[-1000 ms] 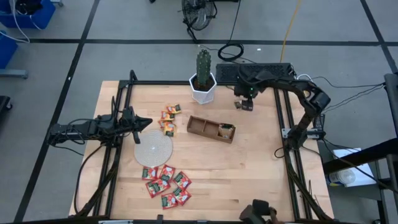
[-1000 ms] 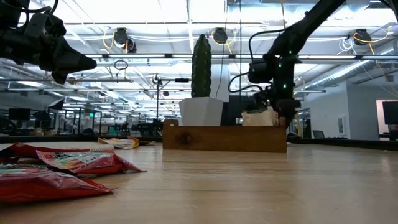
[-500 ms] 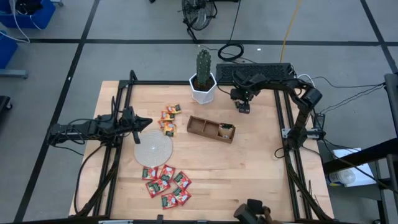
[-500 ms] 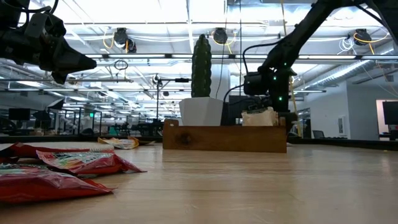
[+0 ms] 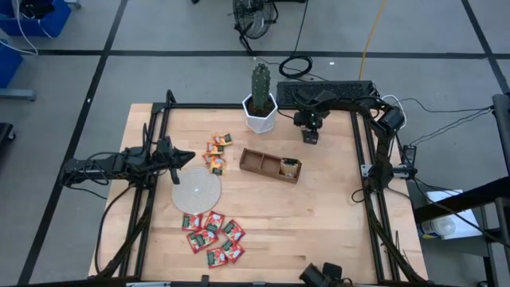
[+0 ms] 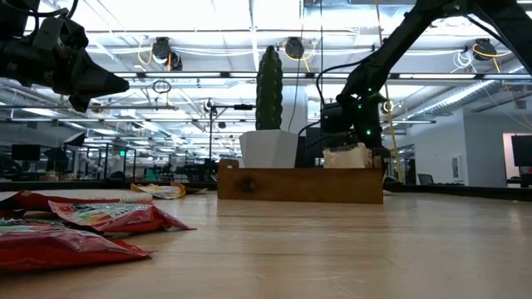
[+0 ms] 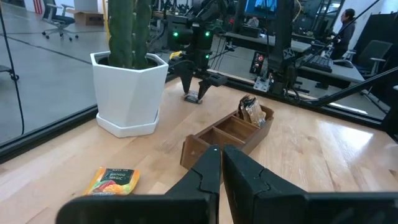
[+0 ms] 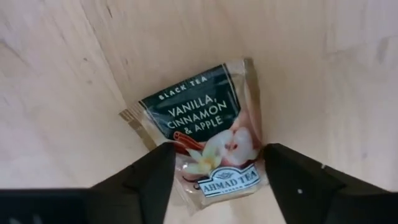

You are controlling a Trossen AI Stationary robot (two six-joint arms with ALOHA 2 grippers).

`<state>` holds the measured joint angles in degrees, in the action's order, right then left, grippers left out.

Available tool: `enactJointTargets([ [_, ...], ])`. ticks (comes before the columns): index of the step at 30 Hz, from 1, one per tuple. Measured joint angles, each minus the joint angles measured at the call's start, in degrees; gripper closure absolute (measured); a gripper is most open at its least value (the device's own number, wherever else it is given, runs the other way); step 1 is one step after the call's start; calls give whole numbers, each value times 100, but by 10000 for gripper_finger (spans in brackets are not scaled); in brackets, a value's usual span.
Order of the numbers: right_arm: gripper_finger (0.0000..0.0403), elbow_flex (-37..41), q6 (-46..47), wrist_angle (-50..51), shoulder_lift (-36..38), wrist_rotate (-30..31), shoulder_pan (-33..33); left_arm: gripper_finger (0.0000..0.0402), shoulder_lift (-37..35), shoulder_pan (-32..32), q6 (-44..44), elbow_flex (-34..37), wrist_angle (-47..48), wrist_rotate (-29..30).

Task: Pick & Place Tea
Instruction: Put the brown tea bag into the right section of the wooden organizer

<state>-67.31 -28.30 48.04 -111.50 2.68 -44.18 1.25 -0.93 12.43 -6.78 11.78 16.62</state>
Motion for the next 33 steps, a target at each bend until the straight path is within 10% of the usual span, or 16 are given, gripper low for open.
enactJointTargets([
  [12,384,15,1000,654,227,-128,79,380,-1,0,0,-1,-1,2],
  [18,396,114,2106,768,824,-127,601,380,0,0,0,0,1,0],
  [25,400,1161,4011,-341,2485,36,2156,380,-1,0,0,1,1,0],
  [33,402,2805,7100,-2648,3767,2439,4897,380,-1,0,0,0,0,0],
])
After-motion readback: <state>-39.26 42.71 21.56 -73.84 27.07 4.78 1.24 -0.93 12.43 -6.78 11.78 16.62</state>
